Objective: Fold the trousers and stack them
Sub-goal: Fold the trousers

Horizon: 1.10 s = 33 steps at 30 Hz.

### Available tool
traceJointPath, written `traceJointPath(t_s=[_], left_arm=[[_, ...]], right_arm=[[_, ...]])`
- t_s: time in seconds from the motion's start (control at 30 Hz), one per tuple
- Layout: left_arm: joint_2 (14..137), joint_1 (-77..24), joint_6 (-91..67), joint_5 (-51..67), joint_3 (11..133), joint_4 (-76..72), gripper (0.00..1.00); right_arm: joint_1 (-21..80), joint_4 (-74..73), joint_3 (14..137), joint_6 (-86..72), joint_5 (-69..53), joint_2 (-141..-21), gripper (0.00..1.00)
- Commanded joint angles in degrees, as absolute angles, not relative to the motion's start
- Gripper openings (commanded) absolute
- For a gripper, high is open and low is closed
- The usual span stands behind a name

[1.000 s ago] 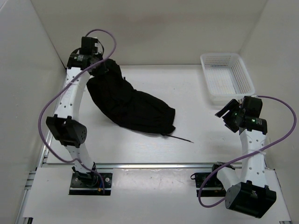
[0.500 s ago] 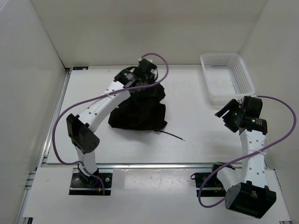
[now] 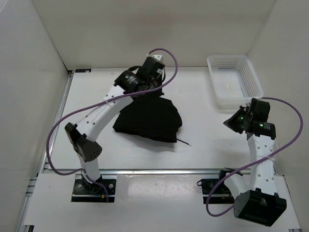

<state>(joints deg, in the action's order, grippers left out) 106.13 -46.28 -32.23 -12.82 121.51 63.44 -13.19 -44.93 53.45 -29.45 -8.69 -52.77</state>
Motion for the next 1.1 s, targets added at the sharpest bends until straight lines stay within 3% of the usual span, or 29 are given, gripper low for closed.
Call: traceJointPath(t_s=[0.0,0.07,0.3,0.43,0.53,0.57,0.67,0.87,1.07], left_arm=[[100.3,-44.8,-31.5,-14.9,117.5,63.8,0.10],[98.0,-43.2,-32.1,-13.6,113.6,64.5,0.10],[88.1,-32.3,-32.1,-6.9,84.5,53.6,0.10],[89.1,-27.1,-31.6,-5.1,76.9,48.7,0.10],[92.9,-24.7,-30.9,-4.0,74.2,45.7,0.10],[94.7,-24.7,-30.9,-3.2,73.3,44.5,0.10],[97.8,-24.1,-30.9,-2.6,71.2,42.4,0.10],[99.9,-24.1,-30.9,-2.1,65.9,41.8,0.10],[89.7,-24.1,-30.4,1.6,64.2,44.0,0.10]], right_arm=[[-9.0,-43.3,54.4,-27.2,-14.4,-55.4,0.07],[-1.9,-42.0,55.8,-27.2,-13.9,-56.7,0.00],[23.8,-38.8,65.4,-31.3,-5.4,-72.4,0.04],[35.2,-37.5,72.2,-31.8,-1.5,-80.8,0.14],[41.5,-37.5,77.8,-31.3,1.0,-90.9,0.35],[42.5,-37.5,79.1,-31.3,1.8,-93.2,0.42],[44.6,-36.9,82.4,-31.3,3.9,-101.1,0.51],[42.9,-35.7,84.9,-31.8,7.3,-112.1,0.52],[41.6,-37.2,86.0,-29.5,7.9,-107.2,0.51]])
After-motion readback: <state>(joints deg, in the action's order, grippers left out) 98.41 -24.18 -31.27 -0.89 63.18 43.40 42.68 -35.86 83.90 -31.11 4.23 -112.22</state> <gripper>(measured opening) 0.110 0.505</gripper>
